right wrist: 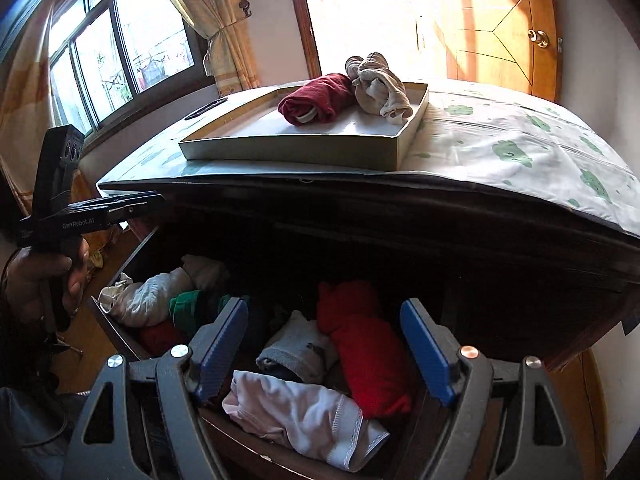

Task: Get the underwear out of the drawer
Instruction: 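Open both tools and lower them back into the clothes drawer, then grasp the bright red garment with the right tool while the left tool grasps the white dotted garment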

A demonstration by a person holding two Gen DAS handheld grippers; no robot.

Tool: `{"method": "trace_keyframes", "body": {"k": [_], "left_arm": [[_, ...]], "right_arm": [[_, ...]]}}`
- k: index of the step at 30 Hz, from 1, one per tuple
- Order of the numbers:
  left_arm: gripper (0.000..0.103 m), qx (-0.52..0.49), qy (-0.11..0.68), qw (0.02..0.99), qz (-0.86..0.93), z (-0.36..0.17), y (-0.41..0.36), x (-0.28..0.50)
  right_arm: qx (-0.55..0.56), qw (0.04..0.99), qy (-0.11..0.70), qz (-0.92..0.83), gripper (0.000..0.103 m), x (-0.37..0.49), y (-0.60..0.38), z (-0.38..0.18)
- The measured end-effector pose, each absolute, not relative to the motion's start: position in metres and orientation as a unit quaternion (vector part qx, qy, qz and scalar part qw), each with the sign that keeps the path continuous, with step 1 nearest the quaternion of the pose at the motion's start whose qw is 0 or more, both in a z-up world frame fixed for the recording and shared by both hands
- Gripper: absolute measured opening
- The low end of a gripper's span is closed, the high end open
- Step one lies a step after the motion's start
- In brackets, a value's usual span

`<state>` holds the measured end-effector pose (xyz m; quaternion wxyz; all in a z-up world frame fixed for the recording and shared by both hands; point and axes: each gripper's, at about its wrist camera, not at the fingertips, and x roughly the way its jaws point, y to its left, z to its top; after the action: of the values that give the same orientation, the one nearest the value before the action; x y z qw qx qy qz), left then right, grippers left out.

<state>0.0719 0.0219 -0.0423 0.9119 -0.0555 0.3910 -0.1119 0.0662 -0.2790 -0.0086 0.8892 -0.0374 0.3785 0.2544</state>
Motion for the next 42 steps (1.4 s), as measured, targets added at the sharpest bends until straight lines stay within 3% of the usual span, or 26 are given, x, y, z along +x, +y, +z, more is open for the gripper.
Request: {"method": "trace_keyframes", "body": {"k": [42], "left_arm": [[0.057, 0.031, 0.490, 0.865, -0.101, -0.116, 0.014, 0.052]], "right_arm": [[-0.274, 0.800, 0.481, 0.232, 0.080, 0.121, -0.204, -0.090]]}}
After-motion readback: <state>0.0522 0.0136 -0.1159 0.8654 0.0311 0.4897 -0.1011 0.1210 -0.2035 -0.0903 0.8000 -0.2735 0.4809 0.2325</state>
